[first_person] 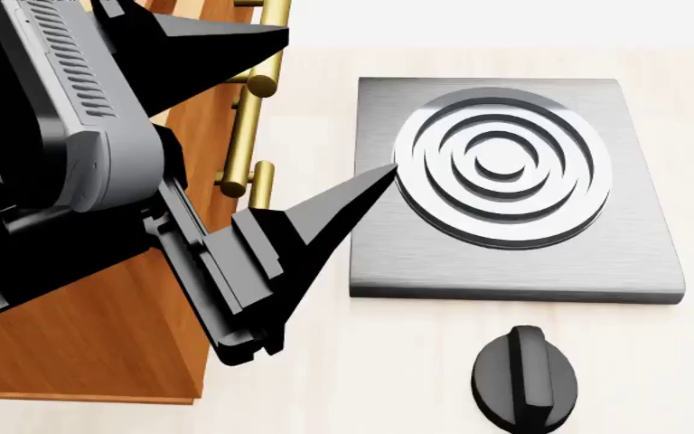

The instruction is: Pick the akita bowl on the wooden cabinet and place it on the plate.

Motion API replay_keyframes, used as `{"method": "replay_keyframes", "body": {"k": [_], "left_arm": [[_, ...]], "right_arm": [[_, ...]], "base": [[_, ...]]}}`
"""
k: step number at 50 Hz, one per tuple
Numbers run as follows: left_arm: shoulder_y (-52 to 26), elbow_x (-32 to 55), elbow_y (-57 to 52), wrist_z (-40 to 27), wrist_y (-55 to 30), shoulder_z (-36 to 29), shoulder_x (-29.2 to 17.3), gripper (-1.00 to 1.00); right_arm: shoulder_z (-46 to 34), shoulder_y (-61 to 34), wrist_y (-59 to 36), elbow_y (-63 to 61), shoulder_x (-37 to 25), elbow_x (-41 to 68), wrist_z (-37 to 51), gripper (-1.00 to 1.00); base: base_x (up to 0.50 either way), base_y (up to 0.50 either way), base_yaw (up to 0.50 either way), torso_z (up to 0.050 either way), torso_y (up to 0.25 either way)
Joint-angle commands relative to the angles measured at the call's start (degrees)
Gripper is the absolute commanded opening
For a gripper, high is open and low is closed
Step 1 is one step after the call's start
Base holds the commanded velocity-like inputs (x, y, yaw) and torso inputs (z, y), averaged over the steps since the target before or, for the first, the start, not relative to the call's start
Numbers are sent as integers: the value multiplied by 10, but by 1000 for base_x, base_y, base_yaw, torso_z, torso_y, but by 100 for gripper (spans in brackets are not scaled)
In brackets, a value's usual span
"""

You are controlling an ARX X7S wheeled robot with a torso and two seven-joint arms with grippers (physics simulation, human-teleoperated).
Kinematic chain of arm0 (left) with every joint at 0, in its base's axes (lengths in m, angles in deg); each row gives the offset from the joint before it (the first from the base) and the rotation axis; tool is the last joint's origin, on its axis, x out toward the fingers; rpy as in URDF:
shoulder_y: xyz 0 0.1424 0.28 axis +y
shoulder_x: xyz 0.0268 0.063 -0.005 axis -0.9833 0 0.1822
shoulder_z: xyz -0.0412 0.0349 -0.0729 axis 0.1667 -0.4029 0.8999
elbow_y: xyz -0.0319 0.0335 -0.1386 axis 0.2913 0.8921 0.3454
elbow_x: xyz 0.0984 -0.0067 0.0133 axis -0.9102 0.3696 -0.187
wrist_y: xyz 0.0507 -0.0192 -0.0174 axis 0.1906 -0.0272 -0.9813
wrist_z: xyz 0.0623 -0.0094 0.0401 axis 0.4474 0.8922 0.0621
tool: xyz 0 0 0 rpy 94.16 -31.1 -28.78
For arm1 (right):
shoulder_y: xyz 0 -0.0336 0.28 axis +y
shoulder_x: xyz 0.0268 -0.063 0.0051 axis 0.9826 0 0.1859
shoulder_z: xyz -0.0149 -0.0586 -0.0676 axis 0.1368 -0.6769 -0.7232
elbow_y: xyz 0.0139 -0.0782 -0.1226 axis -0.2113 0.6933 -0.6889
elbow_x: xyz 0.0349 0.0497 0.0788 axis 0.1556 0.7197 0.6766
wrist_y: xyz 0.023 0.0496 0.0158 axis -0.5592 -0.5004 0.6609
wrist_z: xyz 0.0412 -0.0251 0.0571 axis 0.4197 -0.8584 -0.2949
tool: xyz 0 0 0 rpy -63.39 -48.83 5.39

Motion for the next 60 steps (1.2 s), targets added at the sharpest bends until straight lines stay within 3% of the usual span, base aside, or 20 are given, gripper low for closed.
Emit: {"method": "replay_keyframes", "body": {"k": [1,60], "left_arm": [[3,-4,2,3,6,-5,-2,100],[13,-8,6,5,27,-22,-12,100]], "right_arm": [[-2,-2,-9,31,3,-4,-11,-100],[-32,25,-39,145,58,9,-87,-100]], "base": [[0,0,0,0,0],[0,0,0,0,0]]}}
